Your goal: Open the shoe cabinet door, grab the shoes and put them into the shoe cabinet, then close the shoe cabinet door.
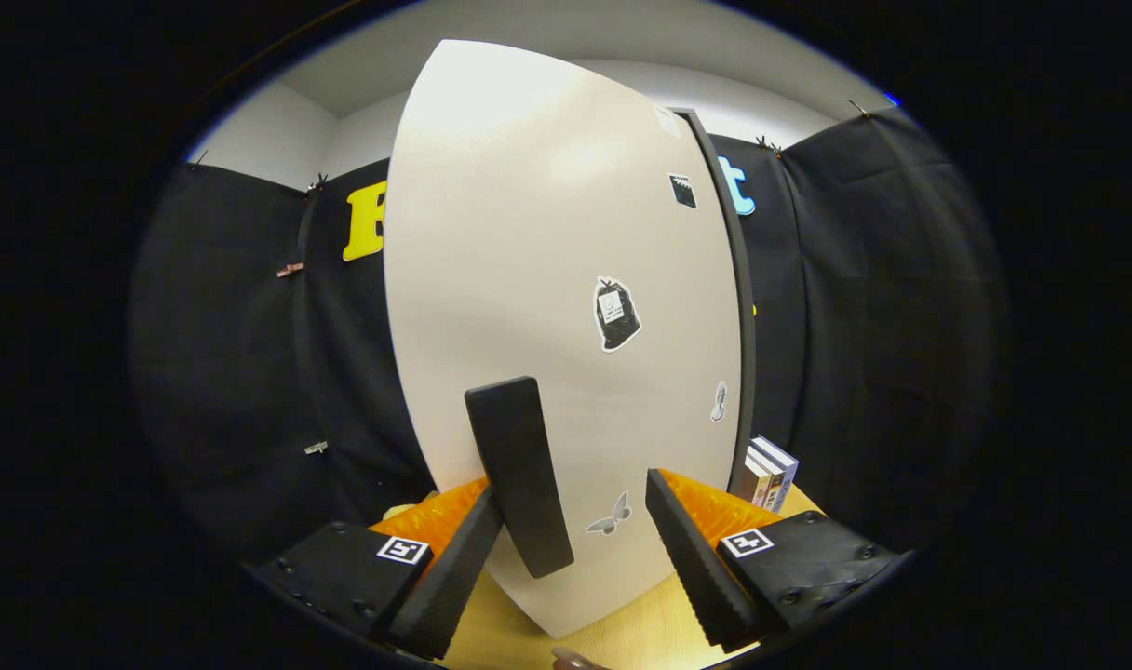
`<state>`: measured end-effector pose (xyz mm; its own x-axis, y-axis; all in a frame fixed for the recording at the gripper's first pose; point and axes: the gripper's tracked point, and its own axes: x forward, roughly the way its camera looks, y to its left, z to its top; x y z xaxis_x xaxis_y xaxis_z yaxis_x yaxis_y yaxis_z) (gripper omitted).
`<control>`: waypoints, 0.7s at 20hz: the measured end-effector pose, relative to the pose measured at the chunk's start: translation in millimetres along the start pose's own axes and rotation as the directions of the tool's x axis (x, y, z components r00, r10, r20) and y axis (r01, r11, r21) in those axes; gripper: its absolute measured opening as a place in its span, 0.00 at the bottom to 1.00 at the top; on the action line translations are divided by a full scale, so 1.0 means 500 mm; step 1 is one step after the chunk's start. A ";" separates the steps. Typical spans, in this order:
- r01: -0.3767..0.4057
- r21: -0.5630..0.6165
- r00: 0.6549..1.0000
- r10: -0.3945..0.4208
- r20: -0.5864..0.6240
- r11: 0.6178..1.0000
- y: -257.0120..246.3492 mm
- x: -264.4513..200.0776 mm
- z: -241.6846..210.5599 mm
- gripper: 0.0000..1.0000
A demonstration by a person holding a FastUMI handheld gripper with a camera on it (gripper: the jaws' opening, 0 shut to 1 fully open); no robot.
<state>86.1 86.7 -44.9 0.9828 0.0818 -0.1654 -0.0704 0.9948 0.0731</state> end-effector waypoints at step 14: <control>-0.015 -0.045 0.998 0.018 0.063 0.999 0.084 0.040 0.054 1.00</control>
<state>107.5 128.7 -18.7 0.9902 0.0952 -0.1021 -0.0925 0.9952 0.0312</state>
